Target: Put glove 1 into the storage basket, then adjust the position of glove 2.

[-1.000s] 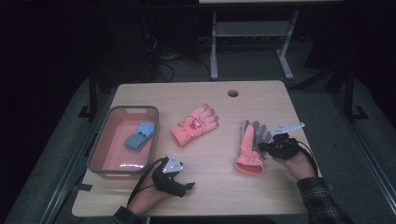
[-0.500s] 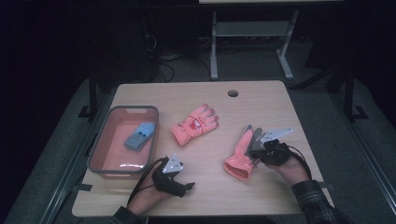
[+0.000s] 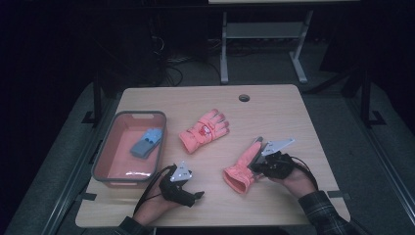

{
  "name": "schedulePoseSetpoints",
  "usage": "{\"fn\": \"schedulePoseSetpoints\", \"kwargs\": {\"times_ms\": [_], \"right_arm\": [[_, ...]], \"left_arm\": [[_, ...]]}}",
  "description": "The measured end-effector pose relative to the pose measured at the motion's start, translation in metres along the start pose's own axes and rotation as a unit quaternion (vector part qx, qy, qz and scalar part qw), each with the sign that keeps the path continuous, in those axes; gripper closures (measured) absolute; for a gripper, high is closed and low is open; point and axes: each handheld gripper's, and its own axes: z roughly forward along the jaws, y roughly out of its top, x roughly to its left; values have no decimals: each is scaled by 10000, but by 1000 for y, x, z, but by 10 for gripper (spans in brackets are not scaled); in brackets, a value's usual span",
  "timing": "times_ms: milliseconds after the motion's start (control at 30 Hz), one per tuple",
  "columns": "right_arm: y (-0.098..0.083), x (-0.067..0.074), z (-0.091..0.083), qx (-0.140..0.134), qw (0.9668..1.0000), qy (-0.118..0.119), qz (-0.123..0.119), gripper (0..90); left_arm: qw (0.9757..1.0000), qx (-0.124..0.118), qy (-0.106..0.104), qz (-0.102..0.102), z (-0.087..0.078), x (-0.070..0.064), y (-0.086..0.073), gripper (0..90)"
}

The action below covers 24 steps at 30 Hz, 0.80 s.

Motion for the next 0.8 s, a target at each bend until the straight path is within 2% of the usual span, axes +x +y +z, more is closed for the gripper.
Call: {"fn": "schedulePoseSetpoints", "kwargs": {"times_ms": [133, 200, 567, 800], "right_arm": [[3, 7, 3, 18, 9999, 86, -78, 900], [5, 14, 6, 16, 9996, 177, -200, 900], [14, 34, 15, 44, 9985, 390, -386, 900], [18, 43, 20, 83, 9972, 473, -580, 900]], "left_arm": [[10000, 1, 0, 2, 0, 0, 0, 132], [10000, 3, -1, -1, 0, 0, 0, 132], [10000, -9, -3, -26, 0, 0, 0, 132], [10000, -23, -12, -47, 0, -1, 0, 132]]}}
